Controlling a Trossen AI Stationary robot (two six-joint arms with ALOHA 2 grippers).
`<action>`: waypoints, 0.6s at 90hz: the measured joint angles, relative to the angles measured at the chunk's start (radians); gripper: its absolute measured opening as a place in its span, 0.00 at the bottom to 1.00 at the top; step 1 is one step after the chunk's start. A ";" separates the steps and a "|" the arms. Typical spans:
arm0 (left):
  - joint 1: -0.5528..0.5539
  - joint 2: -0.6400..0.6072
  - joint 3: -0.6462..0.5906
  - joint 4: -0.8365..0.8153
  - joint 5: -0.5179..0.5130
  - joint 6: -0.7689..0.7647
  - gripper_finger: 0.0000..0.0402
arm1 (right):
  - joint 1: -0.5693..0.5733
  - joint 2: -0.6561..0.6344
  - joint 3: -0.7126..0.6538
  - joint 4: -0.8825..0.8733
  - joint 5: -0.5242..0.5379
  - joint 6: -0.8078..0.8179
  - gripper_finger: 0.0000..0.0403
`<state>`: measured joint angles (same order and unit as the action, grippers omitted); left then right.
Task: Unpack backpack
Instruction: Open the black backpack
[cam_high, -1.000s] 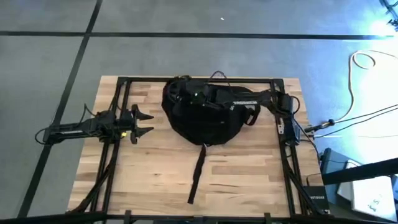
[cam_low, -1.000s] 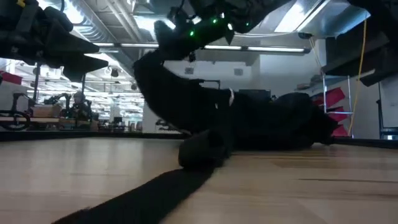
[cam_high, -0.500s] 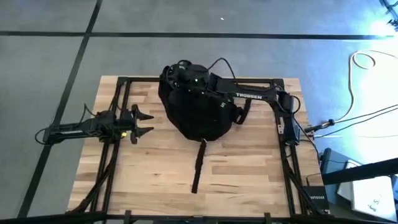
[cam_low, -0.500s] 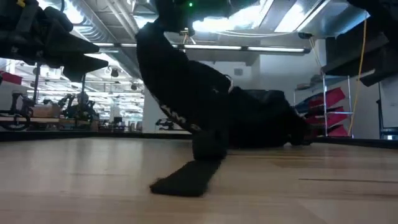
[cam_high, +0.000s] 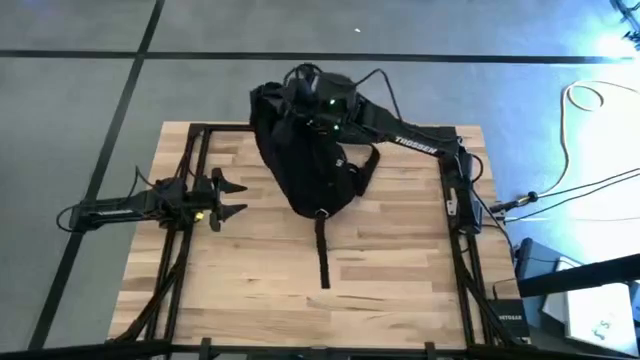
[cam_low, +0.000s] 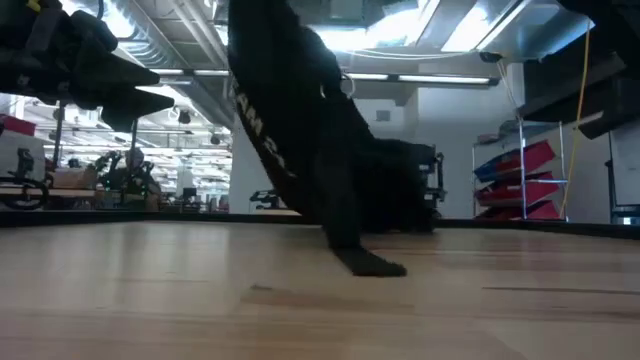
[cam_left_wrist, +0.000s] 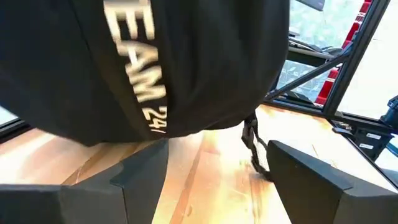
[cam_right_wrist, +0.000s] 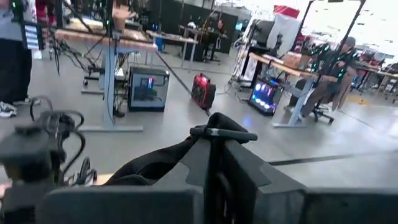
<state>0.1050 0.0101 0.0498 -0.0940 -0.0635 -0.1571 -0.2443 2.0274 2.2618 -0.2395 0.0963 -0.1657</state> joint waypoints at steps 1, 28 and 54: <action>0.000 0.000 0.000 0.000 0.000 0.000 0.64 | 0.000 0.000 0.008 -0.005 0.000 0.000 0.04; 0.000 -0.001 0.000 0.000 0.000 0.000 0.64 | 0.000 -0.020 0.093 0.000 -0.001 0.001 0.04; 0.000 -0.001 0.000 -0.001 0.000 0.000 0.64 | 0.002 -0.042 0.093 0.069 -0.002 0.035 0.04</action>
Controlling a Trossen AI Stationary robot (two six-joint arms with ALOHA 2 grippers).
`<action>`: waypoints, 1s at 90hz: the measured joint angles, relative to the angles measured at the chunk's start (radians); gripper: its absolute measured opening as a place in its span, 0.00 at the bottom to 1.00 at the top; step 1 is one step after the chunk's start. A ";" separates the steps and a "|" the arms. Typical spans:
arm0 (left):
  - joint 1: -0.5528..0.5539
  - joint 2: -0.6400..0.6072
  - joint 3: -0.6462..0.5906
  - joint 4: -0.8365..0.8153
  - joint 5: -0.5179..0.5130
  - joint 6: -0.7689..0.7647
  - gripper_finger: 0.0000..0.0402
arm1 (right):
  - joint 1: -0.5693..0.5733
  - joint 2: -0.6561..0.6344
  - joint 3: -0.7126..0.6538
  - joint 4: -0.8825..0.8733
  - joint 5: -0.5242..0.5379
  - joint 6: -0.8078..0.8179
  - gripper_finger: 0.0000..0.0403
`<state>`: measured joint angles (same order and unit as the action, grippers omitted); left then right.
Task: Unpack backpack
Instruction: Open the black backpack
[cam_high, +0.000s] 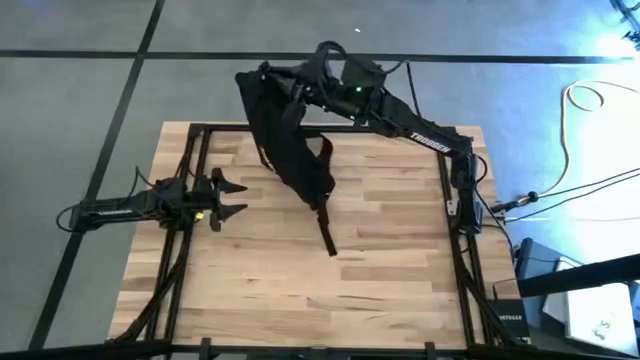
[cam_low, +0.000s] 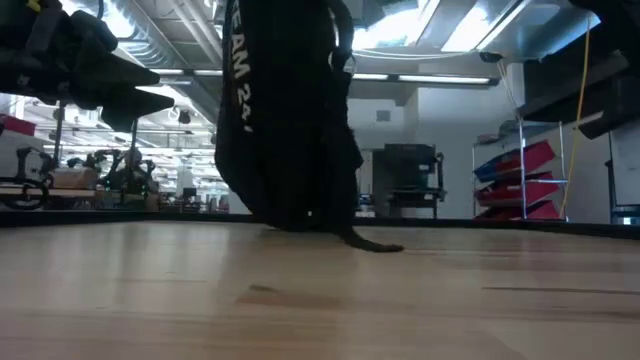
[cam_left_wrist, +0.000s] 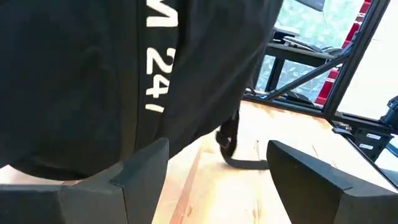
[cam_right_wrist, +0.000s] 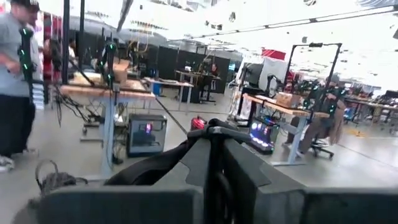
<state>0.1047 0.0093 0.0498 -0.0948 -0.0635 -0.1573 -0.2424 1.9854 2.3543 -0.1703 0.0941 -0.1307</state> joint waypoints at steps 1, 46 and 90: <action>0.000 0.000 0.000 0.000 0.000 0.000 0.64 | 0.000 0.000 0.000 0.006 0.000 0.006 0.04; 0.000 0.001 0.000 0.001 0.000 0.000 0.64 | 0.001 -0.005 0.001 0.160 -0.083 0.307 0.04; 0.000 0.001 0.000 0.001 0.000 0.000 0.64 | 0.002 -0.117 0.004 -0.101 -0.041 0.220 0.04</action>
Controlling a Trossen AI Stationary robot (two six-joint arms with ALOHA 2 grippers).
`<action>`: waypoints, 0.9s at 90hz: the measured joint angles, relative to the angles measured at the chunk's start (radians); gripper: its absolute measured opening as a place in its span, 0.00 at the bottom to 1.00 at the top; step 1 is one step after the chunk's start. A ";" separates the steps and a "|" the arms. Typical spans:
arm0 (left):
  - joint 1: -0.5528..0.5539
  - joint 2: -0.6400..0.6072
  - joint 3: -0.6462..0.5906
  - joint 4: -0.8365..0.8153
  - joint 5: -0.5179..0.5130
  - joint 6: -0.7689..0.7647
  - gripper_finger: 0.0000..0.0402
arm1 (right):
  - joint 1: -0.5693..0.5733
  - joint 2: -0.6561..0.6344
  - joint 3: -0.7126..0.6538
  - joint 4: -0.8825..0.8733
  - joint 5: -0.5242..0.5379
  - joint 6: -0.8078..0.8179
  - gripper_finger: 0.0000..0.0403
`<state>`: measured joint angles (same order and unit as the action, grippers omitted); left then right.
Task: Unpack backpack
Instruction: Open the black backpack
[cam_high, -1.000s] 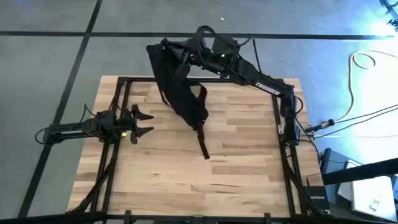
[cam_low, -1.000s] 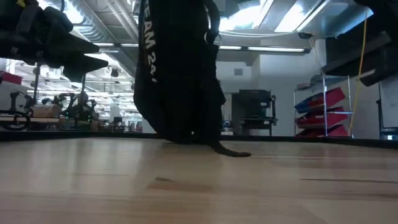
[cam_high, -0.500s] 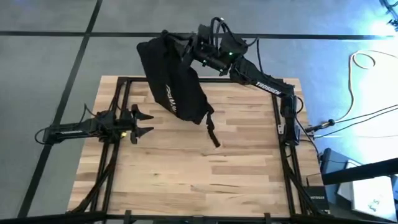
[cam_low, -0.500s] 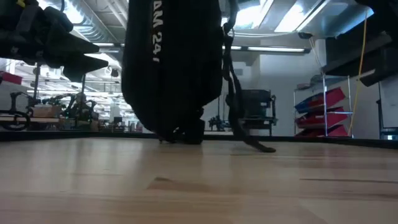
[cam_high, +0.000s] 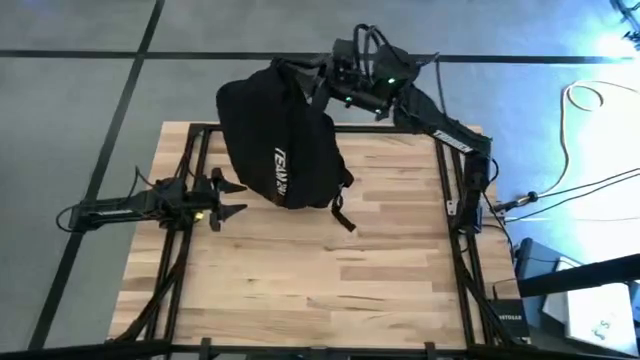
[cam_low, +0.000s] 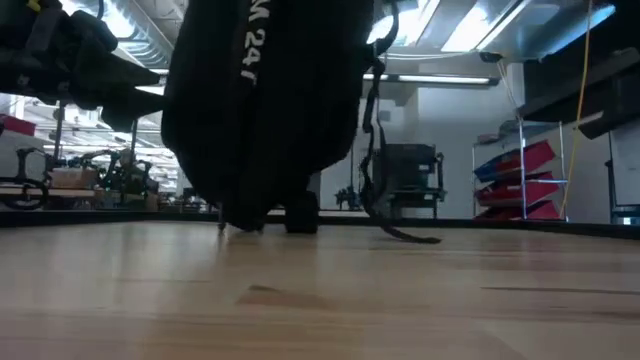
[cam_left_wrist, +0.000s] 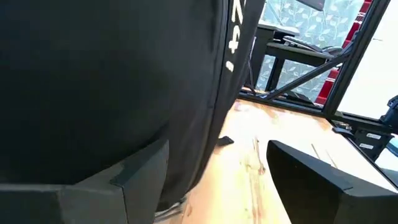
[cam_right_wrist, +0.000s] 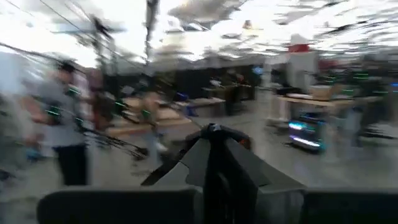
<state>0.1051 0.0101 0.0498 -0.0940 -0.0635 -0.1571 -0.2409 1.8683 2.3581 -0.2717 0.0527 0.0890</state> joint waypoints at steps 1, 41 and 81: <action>0.000 0.000 0.000 0.000 0.000 0.000 0.64 | 0.000 -0.003 0.000 -0.016 0.015 -0.007 0.04; 0.000 0.000 0.000 0.000 0.000 0.000 0.64 | -0.011 -0.017 -0.011 -0.769 0.489 -0.253 0.04; 0.000 0.000 0.000 -0.001 0.000 0.000 0.64 | 0.001 -0.049 -0.086 -1.300 0.566 -0.096 0.04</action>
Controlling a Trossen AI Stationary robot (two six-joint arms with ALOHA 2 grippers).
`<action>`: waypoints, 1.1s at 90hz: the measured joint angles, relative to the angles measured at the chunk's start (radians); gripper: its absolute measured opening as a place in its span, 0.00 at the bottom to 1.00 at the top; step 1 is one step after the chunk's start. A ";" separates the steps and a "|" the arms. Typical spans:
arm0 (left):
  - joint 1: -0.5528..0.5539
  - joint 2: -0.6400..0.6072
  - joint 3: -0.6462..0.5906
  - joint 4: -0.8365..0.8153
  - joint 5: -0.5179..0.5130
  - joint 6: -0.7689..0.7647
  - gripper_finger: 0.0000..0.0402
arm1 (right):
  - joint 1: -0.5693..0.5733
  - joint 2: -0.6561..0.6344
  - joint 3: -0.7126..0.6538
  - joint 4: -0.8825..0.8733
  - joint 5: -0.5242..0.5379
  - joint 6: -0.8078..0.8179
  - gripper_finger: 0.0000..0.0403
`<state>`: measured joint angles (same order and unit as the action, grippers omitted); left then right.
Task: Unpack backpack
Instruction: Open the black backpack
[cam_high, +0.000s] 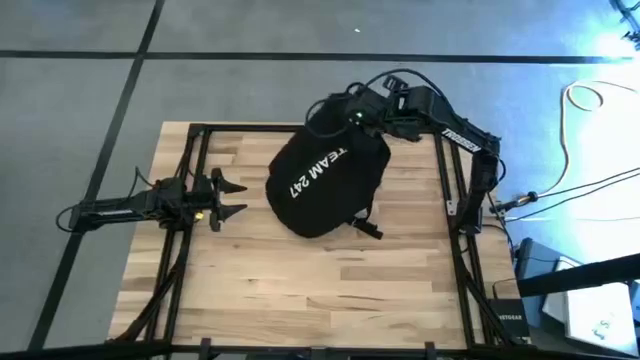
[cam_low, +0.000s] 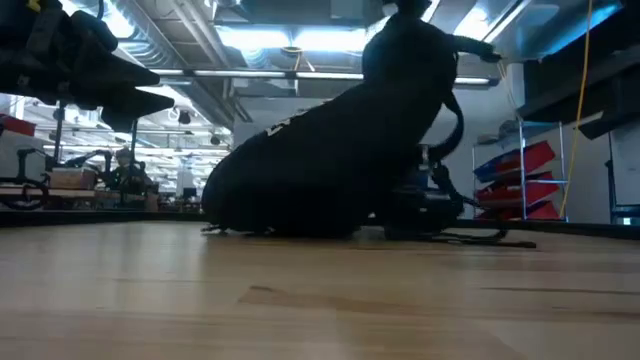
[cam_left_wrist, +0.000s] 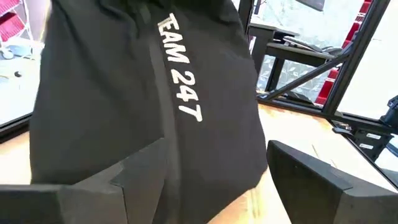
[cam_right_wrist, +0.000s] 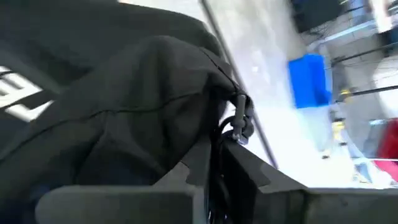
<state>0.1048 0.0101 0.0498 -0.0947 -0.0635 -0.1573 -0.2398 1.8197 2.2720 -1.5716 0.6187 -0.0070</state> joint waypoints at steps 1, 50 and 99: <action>0.000 0.000 0.000 0.000 0.000 0.000 0.64 | 0.002 -0.003 -0.006 0.000 -0.009 0.001 0.04; 0.000 0.000 0.000 0.001 0.000 0.000 0.64 | 0.006 -0.373 -0.730 0.153 -0.210 0.138 0.04; 0.000 0.000 0.000 0.000 0.000 0.000 0.64 | 0.191 -0.801 -1.485 0.378 -0.325 0.520 0.04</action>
<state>0.1047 0.0101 0.0498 -0.0944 -0.0632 -0.1570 -0.0483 1.0185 0.7870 -1.1933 0.2940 0.5126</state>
